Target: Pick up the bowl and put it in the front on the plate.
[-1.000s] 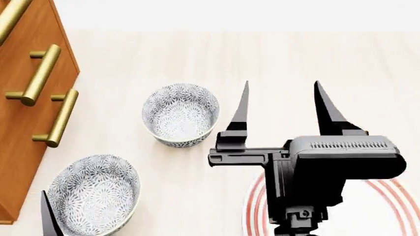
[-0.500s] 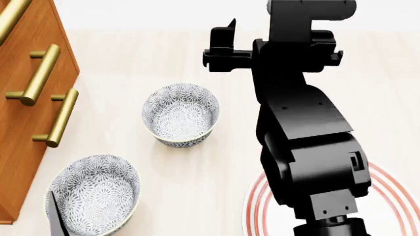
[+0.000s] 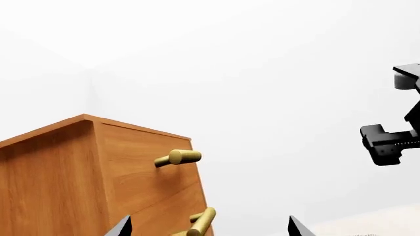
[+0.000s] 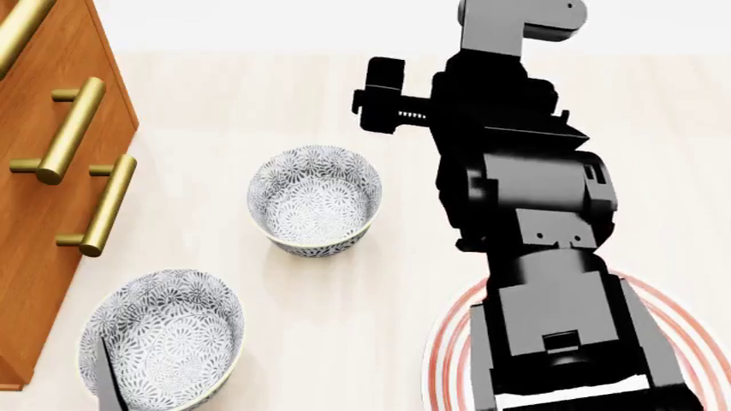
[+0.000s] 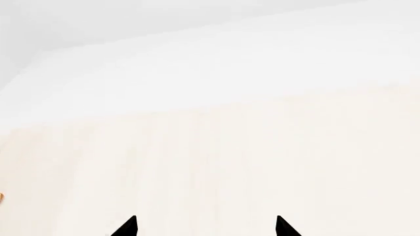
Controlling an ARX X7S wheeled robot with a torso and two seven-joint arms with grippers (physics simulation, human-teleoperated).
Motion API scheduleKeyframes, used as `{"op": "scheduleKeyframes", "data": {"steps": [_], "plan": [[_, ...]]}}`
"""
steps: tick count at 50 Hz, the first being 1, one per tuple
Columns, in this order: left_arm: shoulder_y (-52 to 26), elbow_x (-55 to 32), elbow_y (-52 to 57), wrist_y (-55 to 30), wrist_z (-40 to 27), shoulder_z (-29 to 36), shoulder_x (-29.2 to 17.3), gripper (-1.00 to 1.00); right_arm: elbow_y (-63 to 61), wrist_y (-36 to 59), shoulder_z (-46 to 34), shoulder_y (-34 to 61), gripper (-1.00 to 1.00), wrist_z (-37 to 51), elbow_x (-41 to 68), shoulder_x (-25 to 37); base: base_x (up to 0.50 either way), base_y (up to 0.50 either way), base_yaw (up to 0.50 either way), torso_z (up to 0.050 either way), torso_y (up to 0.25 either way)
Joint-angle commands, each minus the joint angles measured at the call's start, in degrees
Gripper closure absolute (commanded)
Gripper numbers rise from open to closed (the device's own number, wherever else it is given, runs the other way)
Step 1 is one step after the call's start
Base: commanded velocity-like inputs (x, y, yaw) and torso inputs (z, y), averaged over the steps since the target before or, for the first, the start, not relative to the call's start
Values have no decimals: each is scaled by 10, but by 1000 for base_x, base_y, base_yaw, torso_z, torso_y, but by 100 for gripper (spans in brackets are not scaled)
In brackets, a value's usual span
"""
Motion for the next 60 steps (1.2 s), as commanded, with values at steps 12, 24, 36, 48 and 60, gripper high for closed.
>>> {"op": "scheduleKeyframes", "data": {"steps": [12,24,36,48,60], "plan": [[-2,-4,-2,-4,4,3,-2,-100,65,-32,-312,6,-100,37,364,-13,0,0,0,0,0],[-3,-10,-1,-7,5,7,-6,-100,69,-26,-319,3,-100,61,448,-11,0,0,0,0,0],[-5,-9,-7,-5,3,14,-8,-100,69,-18,-269,-11,-100,69,418,-12,0,0,0,0,0],[-5,-9,-6,-7,1,17,-11,-100,68,-39,-359,-17,-100,66,489,-13,0,0,0,0,0],[-6,-11,-10,-6,-2,20,-14,-100,54,-65,-484,-20,-100,68,599,-13,0,0,0,0,0]]}}
